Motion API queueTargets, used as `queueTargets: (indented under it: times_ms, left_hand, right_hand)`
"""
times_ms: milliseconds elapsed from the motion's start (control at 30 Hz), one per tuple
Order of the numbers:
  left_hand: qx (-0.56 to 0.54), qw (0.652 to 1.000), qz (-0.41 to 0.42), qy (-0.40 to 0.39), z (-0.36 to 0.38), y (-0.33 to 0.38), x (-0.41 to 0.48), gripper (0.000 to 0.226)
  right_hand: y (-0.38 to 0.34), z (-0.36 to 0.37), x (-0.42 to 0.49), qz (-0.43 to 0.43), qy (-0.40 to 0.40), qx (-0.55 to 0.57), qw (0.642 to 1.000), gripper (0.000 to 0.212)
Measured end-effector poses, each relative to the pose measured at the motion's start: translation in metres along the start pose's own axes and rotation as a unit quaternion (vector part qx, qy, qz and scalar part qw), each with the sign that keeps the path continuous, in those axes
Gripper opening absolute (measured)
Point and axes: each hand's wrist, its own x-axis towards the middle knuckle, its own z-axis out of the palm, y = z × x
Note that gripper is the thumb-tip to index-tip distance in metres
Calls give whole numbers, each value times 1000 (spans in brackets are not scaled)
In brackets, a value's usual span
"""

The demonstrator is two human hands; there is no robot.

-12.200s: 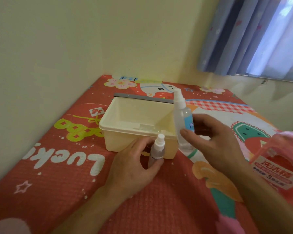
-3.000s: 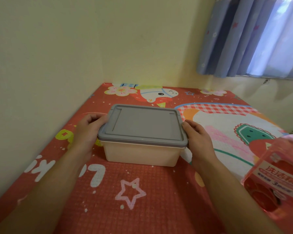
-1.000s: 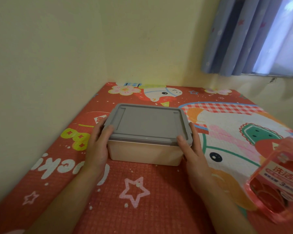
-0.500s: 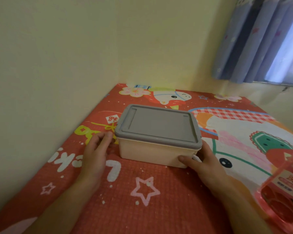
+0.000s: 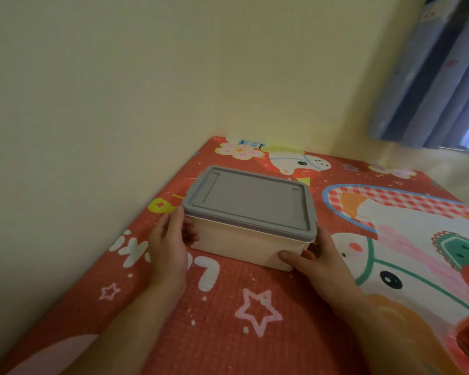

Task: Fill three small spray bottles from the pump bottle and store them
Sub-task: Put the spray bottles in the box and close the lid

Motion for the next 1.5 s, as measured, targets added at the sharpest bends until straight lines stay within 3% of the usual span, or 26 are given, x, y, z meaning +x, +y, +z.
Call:
queueTargets:
  times_ms: [500,900,1500]
  left_hand:
    - [-50,990,2,129,-8,10,10,33]
    - [-48,990,-27,128,-10,11,11,37]
    - [-30,991,3,128,-10,13,9,34]
  right_hand:
    - [1,66,32,-42,-71,12,997,71]
    - [-4,97,43,-52,-101,11,993,75]
    - [0,86,29,-49,-97,9,994,69]
